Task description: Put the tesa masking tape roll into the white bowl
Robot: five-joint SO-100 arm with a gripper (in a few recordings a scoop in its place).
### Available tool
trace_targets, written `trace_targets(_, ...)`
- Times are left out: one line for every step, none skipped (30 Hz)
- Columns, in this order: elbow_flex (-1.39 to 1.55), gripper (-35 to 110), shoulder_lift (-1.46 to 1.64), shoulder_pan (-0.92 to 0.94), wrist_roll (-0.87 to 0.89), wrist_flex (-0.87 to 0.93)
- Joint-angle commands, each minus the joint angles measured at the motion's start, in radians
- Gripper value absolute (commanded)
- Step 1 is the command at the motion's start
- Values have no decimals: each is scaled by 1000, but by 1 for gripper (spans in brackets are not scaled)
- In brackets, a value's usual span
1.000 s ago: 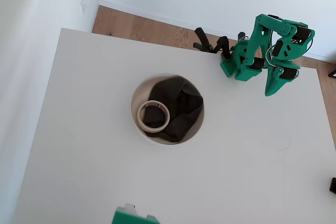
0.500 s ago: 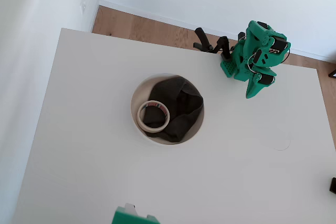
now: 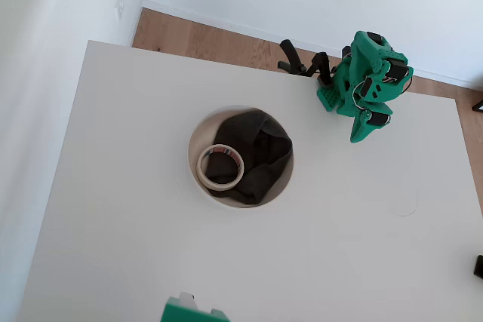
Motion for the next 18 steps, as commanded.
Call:
trace_targets(2, -8, 8, -23, 28, 18)
trace_targets(2, -8, 8, -31, 29, 18)
trace_targets(2, -8, 8, -37, 31, 18)
trace_targets(2, -8, 8, -38, 32, 18)
trace_targets(2, -8, 8, -38, 34, 18)
trace_targets(2, -8, 8, -34, 34, 18)
trace_targets(2, -8, 8, -26, 34, 18)
trace_targets(2, -8, 8, -20, 35, 18)
trace_targets(2, -8, 8, -12, 35, 18)
trace_targets(2, -8, 8, -5, 35, 18)
trace_targets(2, -8, 8, 2, 35, 18)
trace_targets(2, -8, 8, 5, 35, 18)
trace_targets(2, -8, 8, 6, 37, 18)
trace_targets(3, -8, 8, 6, 37, 18)
trace_targets(3, -8, 8, 6, 37, 18)
trace_targets(3, -8, 8, 6, 37, 18)
trace_targets(3, -8, 8, 6, 37, 18)
trace_targets(3, -8, 8, 6, 37, 18)
